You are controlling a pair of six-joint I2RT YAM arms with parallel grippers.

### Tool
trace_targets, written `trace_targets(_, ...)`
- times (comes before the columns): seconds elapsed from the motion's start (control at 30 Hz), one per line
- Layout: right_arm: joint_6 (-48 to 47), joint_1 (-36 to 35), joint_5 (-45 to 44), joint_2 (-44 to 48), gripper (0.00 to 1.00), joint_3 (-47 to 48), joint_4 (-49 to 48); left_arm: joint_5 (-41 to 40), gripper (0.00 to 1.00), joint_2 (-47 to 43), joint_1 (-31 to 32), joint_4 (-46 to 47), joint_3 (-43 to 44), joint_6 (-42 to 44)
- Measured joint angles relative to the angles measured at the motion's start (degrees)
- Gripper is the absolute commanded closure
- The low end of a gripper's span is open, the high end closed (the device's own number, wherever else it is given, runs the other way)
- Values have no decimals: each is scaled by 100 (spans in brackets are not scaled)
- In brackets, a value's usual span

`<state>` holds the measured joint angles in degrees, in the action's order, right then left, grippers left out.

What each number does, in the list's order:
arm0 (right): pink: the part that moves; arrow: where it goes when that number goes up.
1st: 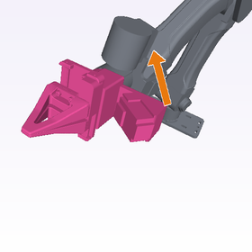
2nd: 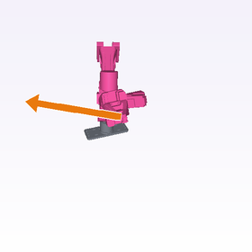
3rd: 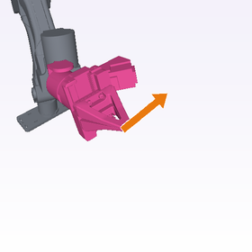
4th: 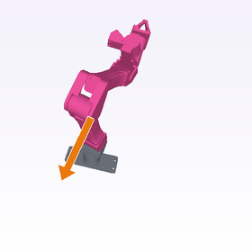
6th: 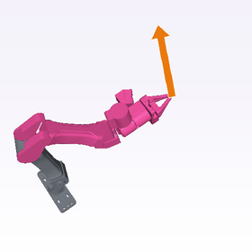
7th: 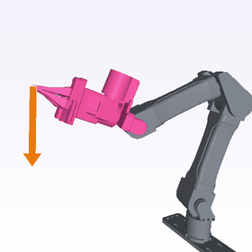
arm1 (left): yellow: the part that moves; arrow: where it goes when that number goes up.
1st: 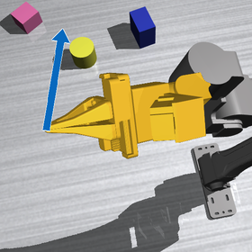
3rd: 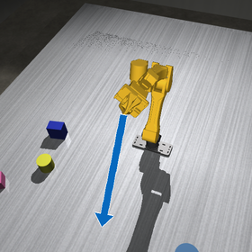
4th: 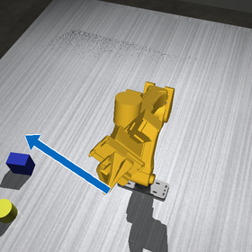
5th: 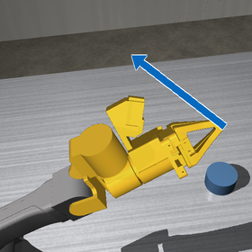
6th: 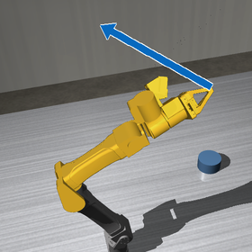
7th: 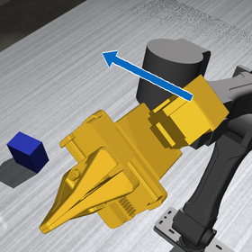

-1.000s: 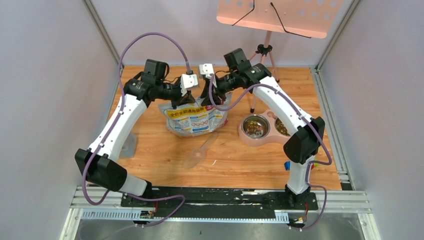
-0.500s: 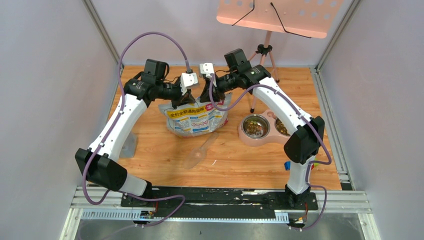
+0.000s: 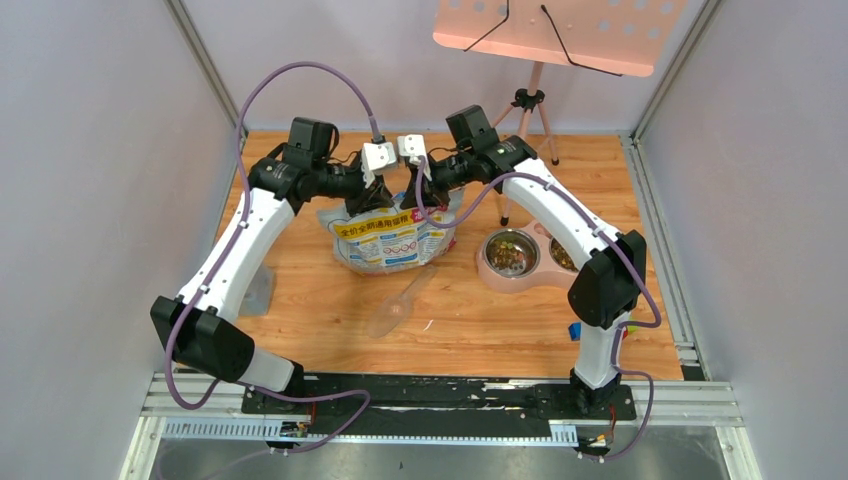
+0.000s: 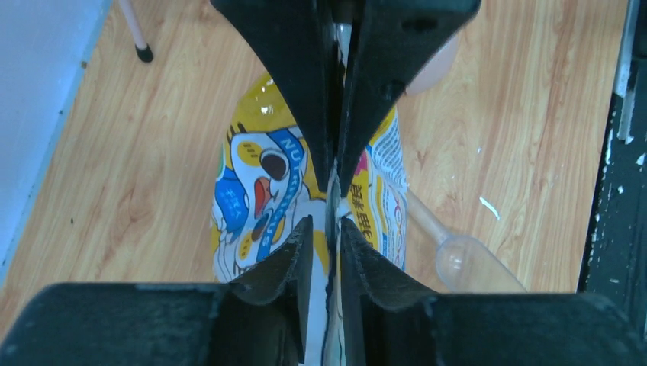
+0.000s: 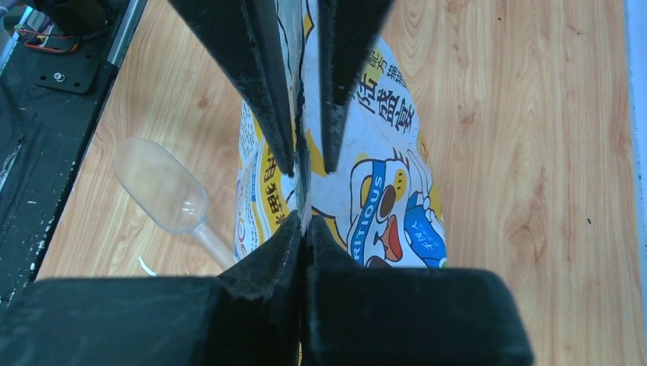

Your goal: Serve the pet food

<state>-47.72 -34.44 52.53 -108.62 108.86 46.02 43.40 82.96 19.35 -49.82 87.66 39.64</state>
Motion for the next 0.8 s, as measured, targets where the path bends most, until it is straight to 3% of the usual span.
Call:
trace_targets(0.07, 57, 0, 13, 0, 98, 2, 13, 136, 64, 0, 7, 273, -42, -166)
trace_targets(0.17, 153, 0, 7, 0, 74, 26, 50, 262, 64, 0, 72, 601, -136, -345)
trace_targets(0.3, 328, 26, -66, 0, 62, 70, 61, 313, 64, 7, 188, 726, -177, -398)
trace_targets(0.37, 356, 87, -96, 0, 62, 70, 63, 313, 64, 13, 199, 767, -177, -393)
trace_targets(0.53, 273, 330, -205, 90, 74, -76, 160, 299, 75, 20, 201, 809, -212, -367)
trace_targets(0.6, 245, 476, -212, 188, 96, -197, 223, 293, 80, 20, 201, 815, -243, -345)
trace_targets(0.63, 219, 533, -210, 227, 100, -229, 260, 280, 82, 20, 201, 817, -256, -334)
trace_targets(0.77, 157, 638, -166, 308, 98, -299, 319, 236, 98, 42, 201, 846, -267, -319)
trace_targets(0.8, 157, 638, -162, 308, 88, -299, 323, 240, 100, 44, 201, 844, -267, -308)
